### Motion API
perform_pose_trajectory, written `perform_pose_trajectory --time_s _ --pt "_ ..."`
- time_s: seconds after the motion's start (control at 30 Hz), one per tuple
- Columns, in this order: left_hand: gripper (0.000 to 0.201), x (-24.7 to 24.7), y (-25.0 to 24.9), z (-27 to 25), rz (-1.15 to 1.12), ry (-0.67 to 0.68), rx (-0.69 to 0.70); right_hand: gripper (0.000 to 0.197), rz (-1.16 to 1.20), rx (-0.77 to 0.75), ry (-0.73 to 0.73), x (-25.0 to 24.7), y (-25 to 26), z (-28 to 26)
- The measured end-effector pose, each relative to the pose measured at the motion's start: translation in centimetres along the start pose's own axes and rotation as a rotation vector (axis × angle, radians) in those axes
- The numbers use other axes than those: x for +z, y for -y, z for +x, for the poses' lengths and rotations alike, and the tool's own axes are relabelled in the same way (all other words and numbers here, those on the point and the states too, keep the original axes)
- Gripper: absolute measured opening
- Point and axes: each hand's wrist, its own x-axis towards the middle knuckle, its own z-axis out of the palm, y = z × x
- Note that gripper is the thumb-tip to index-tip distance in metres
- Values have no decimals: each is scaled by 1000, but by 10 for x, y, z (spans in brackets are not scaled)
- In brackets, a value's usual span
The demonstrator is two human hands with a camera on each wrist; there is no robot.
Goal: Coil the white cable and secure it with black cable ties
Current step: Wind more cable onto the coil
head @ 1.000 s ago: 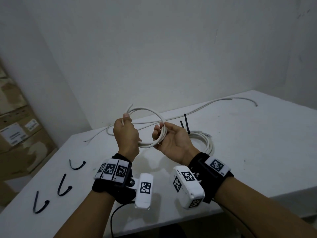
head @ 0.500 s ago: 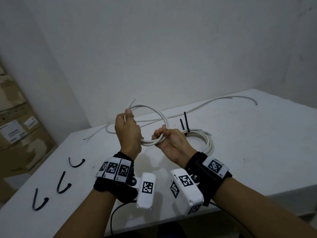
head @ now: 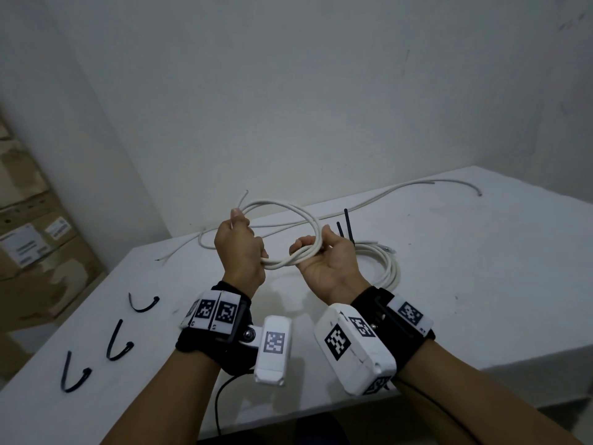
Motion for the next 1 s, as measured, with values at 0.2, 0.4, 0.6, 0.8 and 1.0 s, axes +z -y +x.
perform_pose_trajectory --time_s 0.2,0.4,0.6,0.8,1.0 --pt "32 -4 -6 5 91 79 32 27 -617 -180 35 -9 6 2" --pt "32 -10 -15 10 371 263 81 13 -1129 -744 42 -10 22 5" --pt "25 -18 -23 4 590 507 84 48 -2042 -973 459 18 37 7" --pt "22 -21 -28 5 541 495 48 24 -2434 -783 468 20 23 18" --pt "27 -32 -32 13 419 508 -61 18 -2426 -950 390 17 11 21"
